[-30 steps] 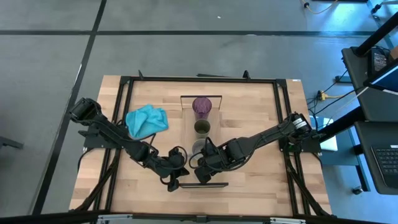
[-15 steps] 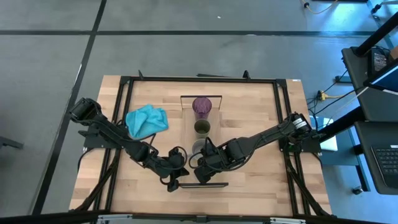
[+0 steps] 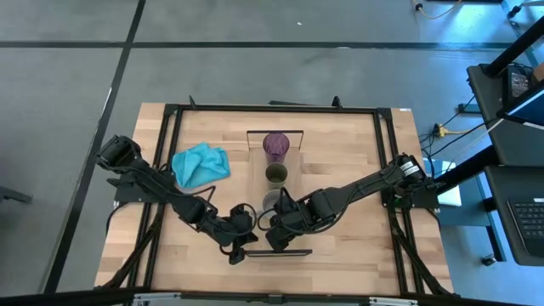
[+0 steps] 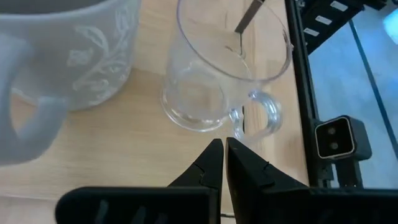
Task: Stack small to large cups/mugs on shelf
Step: Put the transparent mug on the shelf
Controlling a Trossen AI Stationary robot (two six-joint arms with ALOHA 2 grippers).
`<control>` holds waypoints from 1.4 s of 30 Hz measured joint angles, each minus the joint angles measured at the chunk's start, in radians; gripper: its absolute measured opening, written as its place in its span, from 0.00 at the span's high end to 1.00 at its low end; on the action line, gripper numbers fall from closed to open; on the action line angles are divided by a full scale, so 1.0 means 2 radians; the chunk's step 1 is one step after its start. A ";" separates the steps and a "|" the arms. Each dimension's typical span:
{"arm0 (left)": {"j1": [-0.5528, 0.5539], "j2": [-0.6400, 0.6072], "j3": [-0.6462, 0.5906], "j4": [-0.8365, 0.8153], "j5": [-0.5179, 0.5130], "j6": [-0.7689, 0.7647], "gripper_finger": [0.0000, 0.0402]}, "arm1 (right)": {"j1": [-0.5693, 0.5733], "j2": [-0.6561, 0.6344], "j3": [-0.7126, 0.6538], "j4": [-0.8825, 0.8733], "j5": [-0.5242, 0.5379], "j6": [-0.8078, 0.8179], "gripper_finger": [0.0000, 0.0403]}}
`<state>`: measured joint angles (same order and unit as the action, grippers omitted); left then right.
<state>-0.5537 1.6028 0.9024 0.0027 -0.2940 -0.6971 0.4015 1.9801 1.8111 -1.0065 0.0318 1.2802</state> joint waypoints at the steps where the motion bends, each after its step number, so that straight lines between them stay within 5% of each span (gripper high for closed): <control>1: 0.000 -0.002 0.000 0.000 0.000 0.000 0.97 | 0.000 0.000 0.000 0.000 0.000 -0.001 0.83; 24: -0.028 -0.004 0.000 0.029 0.036 -0.004 0.97 | 0.000 0.000 0.000 -0.009 -0.003 -0.001 0.83; 42: 0.003 -0.002 0.000 0.039 0.066 0.026 0.97 | 0.000 0.000 0.000 -0.008 -0.028 0.003 0.83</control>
<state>-0.5470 1.5986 0.9024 0.0813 -0.1621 -0.6442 0.4019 1.9797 1.8111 -1.0225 -0.0242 1.2869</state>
